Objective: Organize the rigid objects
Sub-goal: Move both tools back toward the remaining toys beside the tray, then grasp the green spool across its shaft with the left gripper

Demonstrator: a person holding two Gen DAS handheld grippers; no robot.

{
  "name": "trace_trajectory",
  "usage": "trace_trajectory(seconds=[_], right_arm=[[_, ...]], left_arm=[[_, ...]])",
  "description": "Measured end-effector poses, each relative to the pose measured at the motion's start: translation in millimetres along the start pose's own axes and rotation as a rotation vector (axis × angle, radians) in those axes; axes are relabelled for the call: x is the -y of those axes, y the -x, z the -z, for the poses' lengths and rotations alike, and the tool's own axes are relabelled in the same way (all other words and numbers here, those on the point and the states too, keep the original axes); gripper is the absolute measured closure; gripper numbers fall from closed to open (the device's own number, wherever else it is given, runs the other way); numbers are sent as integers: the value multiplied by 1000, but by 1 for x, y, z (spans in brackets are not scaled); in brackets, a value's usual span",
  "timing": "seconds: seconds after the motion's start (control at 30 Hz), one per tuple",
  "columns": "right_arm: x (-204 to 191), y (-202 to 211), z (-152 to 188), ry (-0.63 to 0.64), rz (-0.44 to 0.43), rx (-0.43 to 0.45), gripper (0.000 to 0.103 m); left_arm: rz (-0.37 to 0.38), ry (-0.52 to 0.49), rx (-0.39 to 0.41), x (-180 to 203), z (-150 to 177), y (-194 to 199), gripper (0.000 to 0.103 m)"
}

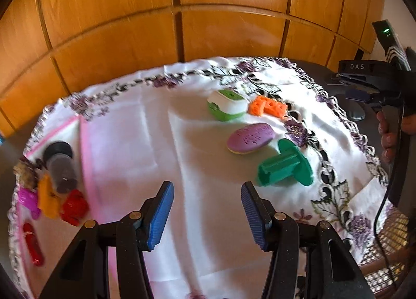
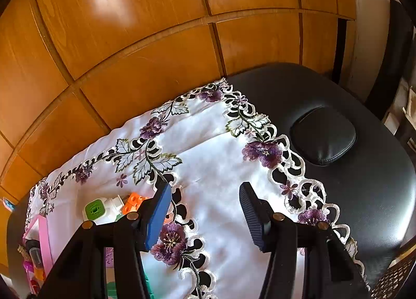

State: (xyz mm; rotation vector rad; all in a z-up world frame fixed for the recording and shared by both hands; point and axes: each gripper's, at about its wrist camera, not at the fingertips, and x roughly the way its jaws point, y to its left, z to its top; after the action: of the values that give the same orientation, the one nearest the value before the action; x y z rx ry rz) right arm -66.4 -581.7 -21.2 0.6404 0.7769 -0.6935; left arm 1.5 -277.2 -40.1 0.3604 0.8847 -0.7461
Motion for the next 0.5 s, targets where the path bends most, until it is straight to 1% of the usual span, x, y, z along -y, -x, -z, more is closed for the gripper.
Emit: trace_trajectory(seconds=[0.17,0.23,0.3,0.33,0.37,0.5], right_arm=[[-1,-2,0,2,-7,-10,47],[-1,-1,0,3,-10,-11,47],[-1,-1,0,3,-12,-10,47],[-1,-1,1,2,-14,-11,47],[-1,-1,1,0,-15,-12,47],[0,-1,1,-5,-22,-15,47]], left_arm=[[52,20,-41,6,2,-12,48],[85,27,-58,10,1,-16,48],[121,43,-69,14,-2,-20,39],[135,53,-70,17,-4,-21,29],[155,67,-70,20,-7,-23,21],[184,78,-71,36,-17,-32,21]])
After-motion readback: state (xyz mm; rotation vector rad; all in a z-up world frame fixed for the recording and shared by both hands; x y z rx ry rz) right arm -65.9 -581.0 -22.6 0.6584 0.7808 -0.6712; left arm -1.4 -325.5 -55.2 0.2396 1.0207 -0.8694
